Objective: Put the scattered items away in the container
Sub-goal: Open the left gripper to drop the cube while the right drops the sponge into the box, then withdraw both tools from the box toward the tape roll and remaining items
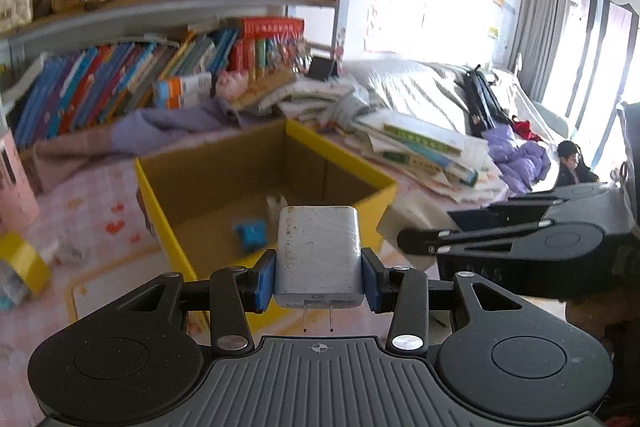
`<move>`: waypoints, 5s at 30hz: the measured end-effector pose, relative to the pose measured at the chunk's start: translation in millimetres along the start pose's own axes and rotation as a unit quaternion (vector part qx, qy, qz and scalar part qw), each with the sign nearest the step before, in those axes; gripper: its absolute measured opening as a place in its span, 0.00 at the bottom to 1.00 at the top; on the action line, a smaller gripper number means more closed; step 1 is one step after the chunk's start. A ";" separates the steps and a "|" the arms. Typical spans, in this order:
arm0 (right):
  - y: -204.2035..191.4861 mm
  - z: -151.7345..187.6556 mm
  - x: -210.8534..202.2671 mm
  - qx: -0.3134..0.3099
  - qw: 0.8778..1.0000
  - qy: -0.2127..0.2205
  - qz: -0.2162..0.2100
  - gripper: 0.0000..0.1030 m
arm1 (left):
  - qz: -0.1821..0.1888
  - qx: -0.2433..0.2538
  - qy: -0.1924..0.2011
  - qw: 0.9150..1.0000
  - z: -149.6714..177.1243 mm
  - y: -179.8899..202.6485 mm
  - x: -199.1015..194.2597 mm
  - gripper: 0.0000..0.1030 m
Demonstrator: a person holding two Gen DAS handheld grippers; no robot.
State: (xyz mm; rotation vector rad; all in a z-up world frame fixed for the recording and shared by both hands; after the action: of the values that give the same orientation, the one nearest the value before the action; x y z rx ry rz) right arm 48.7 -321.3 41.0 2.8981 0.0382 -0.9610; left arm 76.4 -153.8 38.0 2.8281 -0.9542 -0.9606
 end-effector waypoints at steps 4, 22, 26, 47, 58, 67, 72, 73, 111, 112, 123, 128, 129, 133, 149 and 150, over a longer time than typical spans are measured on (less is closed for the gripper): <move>16.0 -19.5 15.2 -0.011 1.000 0.016 -0.009 0.33 | -0.018 -0.004 0.012 1.000 -14.9 0.3 13.3 0.40; 32.0 -68.7 118.4 -0.137 0.987 0.004 -0.087 0.33 | -0.141 -0.004 -0.002 0.990 -49.1 -17.1 89.2 0.40; 28.3 -67.0 143.2 -0.156 0.982 -0.021 -0.109 0.33 | -0.150 -0.010 -0.031 0.988 -41.1 -21.1 109.4 0.40; 21.2 -59.7 194.7 -0.182 0.960 -0.119 -0.176 0.32 | -0.169 -0.024 -0.078 0.982 -25.7 -31.3 140.3 0.40; 29.4 -57.6 174.4 -0.147 0.971 -0.079 -0.169 0.39 | -0.201 -0.021 -0.041 0.978 -26.9 -26.2 119.3 0.61; 39.1 -61.0 135.3 -0.104 0.984 -0.022 -0.145 0.55 | -0.215 -0.046 0.014 0.976 -34.8 -18.3 80.6 0.81; 38.3 -57.5 118.3 -0.105 0.987 0.002 -0.124 0.57 | -0.223 -0.044 0.029 0.973 -30.7 -12.1 71.3 0.83; 38.2 -56.7 116.0 -0.101 0.987 0.004 -0.121 0.58 | -0.225 -0.041 0.028 0.973 -29.7 -11.4 70.9 0.83; -54.9 36.8 -1.6 -0.037 0.999 -0.009 0.000 0.80 | -0.152 -0.012 -0.028 0.988 59.7 -30.6 -29.7 0.92; -58.8 38.8 -3.1 -0.038 0.999 -0.011 0.000 0.81 | -0.153 -0.016 -0.030 0.988 62.3 -32.5 -32.0 0.92; -96.3 50.0 -4.7 -0.052 0.998 -0.038 -0.011 0.84 | -0.176 -0.051 -0.033 0.983 83.1 -59.8 -64.8 0.92; -120.2 49.9 -4.9 -0.075 0.996 -0.038 -0.032 0.85 | -0.188 -0.057 -0.024 0.980 89.4 -69.7 -82.3 0.95; -124.3 49.5 -5.1 -0.078 0.996 -0.037 -0.036 0.85 | -0.191 -0.060 -0.022 0.980 90.5 -72.4 -85.6 0.95; -141.6 46.6 -3.9 -0.090 0.994 -0.033 -0.050 0.86 | -0.203 -0.073 -0.017 0.976 94.5 -84.0 -97.8 0.95; -209.5 27.7 8.1 -0.138 0.982 -0.024 -0.124 0.86 | -0.266 -0.127 -0.008 0.956 109.2 -131.8 -139.7 0.98; -211.6 26.8 9.8 -0.139 0.982 -0.024 -0.126 0.86 | -0.268 -0.130 -0.009 0.954 109.7 -134.2 -140.4 0.98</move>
State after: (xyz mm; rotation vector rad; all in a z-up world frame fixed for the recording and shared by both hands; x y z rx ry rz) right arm 29.8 -113.1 -2.2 2.6515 0.5066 -0.9714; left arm 0.9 52.7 0.4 2.8868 -0.0264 -1.0468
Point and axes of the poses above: each gripper's, at about its wrist camera, not at the fingertips, and x roughly the way its jaws point, y to its right, z to its underside, the point moved 1 cm from there along x, roughly the way its jaws point, and after that the axes turned 8 degrees about -x, right-handed, at the moved point
